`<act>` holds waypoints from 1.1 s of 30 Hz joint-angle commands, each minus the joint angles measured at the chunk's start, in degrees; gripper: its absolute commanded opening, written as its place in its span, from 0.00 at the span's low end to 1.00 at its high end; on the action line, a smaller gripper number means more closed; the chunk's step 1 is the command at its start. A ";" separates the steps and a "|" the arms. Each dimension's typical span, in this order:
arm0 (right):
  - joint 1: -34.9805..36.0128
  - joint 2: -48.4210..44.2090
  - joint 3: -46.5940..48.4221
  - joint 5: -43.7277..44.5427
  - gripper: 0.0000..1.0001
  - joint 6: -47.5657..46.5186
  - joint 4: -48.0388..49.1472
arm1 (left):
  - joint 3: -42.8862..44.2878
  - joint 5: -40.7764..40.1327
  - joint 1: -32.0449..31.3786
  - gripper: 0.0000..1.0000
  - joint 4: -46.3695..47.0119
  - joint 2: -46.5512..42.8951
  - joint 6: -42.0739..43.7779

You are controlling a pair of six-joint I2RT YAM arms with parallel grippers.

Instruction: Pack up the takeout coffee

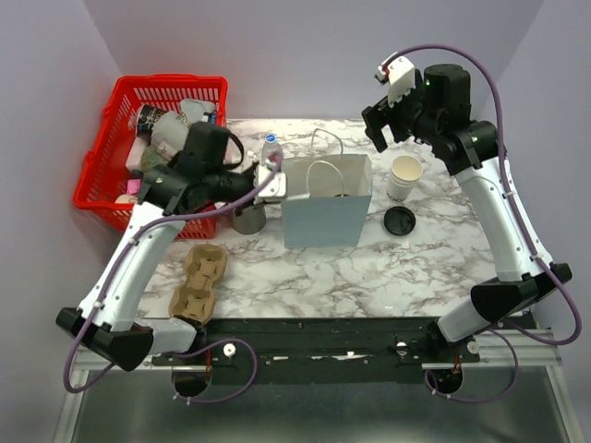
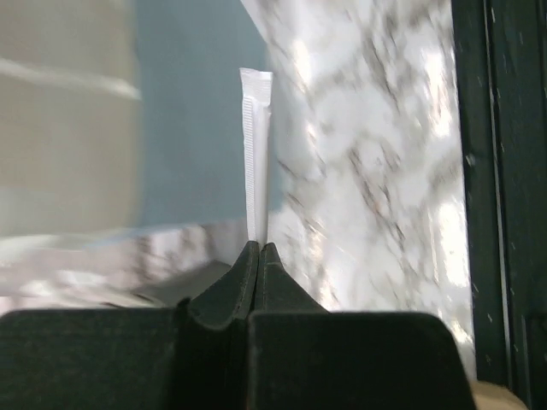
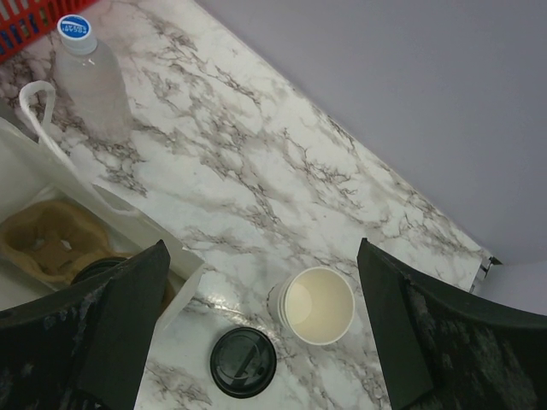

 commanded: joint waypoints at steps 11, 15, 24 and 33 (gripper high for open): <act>-1.19 0.04 1.06 1.61 1.00 4.38 -0.76 | 0.70 -0.68 -0.24 0.00 64.19 -1.01 -60.73; -1.72 -1.45 0.27 2.31 1.00 4.29 -0.67 | -3.88 -2.88 -0.24 0.00 75.79 2.41 -65.93; -1.98 -5.15 -2.72 4.94 1.00 4.81 -0.40 | -4.42 -7.44 -0.50 0.57 70.12 5.67 -65.60; -1.98 -3.38 -0.34 18.74 1.00 12.20 -1.65 | 3.58 -21.24 0.90 0.93 55.01 2.51 -56.02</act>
